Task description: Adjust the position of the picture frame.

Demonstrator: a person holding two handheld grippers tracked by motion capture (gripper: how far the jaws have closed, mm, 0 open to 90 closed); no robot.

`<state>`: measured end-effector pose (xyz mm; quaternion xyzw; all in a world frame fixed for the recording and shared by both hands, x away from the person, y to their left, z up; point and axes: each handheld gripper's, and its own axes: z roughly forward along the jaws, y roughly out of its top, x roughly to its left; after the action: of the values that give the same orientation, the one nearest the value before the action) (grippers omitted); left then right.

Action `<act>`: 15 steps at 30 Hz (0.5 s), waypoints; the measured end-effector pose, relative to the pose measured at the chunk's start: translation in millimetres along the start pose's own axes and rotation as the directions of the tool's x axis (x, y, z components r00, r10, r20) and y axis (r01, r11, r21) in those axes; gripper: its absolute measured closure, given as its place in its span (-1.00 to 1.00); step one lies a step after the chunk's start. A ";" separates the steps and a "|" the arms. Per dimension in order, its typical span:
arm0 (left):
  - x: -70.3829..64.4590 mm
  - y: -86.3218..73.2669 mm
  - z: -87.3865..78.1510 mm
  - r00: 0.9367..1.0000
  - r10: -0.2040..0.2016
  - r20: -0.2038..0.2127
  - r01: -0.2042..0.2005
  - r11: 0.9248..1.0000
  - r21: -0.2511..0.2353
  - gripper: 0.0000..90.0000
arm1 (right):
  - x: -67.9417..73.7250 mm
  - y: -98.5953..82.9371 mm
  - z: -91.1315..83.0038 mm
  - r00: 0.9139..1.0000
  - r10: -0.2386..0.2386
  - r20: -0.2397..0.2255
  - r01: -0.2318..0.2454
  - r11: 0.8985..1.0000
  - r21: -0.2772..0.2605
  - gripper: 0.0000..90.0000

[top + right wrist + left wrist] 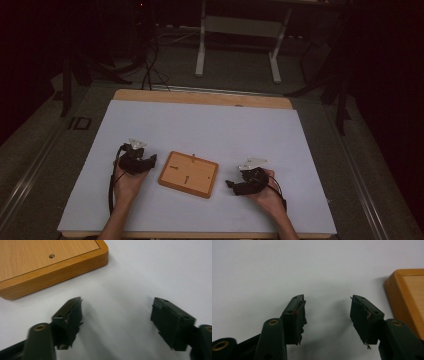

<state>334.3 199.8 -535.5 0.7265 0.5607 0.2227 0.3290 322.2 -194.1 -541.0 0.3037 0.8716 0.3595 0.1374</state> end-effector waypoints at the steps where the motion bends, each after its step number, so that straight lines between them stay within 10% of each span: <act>1: 0.0 0.0 0.0 1.000 0.000 0.000 0.000 1.000 0.000 0.06 | 0.0 0.0 0.0 1.000 0.000 0.000 0.000 1.000 0.000 -0.28; 6: 2.3 -0.2 -5.8 0.996 -0.017 0.092 0.020 0.999 -0.033 0.15 | -3.1 3.2 -10.3 1.000 0.017 0.013 -0.016 0.999 -0.047 0.11; 15: -6.1 1.0 -7.5 0.994 0.032 0.101 -0.028 0.999 -0.044 0.22 | -6.0 16.6 -14.6 0.999 0.045 -0.005 -0.045 0.995 -0.085 0.29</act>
<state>328.2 195.4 -529.3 0.7379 0.5275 0.2024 0.3691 327.3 -196.6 -518.8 0.3166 0.8487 0.3995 0.1409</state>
